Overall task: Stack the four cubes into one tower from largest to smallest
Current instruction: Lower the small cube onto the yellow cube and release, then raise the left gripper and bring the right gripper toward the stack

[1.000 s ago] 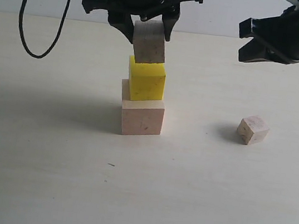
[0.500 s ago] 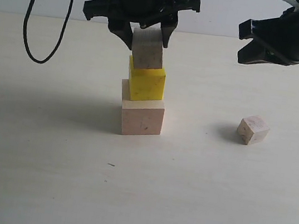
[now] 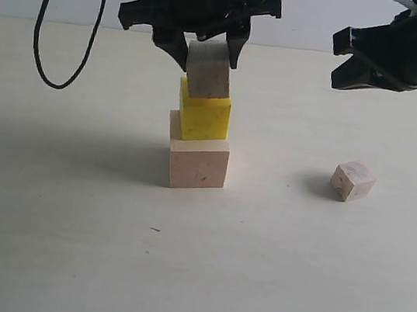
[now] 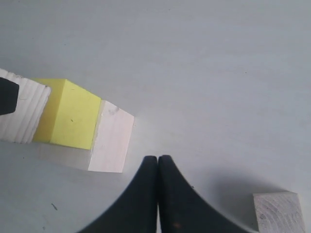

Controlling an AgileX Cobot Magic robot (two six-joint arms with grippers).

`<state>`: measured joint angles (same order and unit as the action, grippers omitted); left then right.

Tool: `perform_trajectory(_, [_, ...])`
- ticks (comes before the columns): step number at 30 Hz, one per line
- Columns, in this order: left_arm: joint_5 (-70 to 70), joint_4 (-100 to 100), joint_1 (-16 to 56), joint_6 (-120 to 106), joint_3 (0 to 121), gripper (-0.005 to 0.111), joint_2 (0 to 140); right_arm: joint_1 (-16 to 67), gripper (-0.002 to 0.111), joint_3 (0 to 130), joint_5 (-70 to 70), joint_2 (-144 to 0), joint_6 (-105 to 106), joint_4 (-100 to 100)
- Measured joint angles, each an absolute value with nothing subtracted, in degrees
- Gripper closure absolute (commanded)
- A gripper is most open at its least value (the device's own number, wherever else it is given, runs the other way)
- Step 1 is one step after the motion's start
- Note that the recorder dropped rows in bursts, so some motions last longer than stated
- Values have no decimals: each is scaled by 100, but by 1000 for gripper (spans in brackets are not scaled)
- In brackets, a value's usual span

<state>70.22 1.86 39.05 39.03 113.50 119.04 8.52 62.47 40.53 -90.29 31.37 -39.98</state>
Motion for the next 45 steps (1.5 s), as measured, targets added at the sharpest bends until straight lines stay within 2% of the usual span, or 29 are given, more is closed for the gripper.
perform_trajectory(4, [7022,238,3905,3814,11350,45,11904,852,108,6247,4053,-9029,3137,-3998])
perform_trajectory(19, [7022,248,3905,3799,11350,46,11869,852,108,6247,4139,-9029,3148,-3998])
perform_trajectory(31, [7022,-79,3892,3663,11350,47,11121,852,108,6247,4396,-9029,3306,-4215])
perform_trajectory(34, [7022,-350,3892,3624,11340,56,10947,852,108,6247,4607,-9060,3672,-4664])
perform_trajectory(38, [7022,-638,3892,3598,11067,75,10731,852,108,6247,4725,-9308,3830,-4946])
perform_trajectory(45, [7022,-901,3843,3482,10118,101,10480,852,108,6247,4758,-10108,3835,-5211])
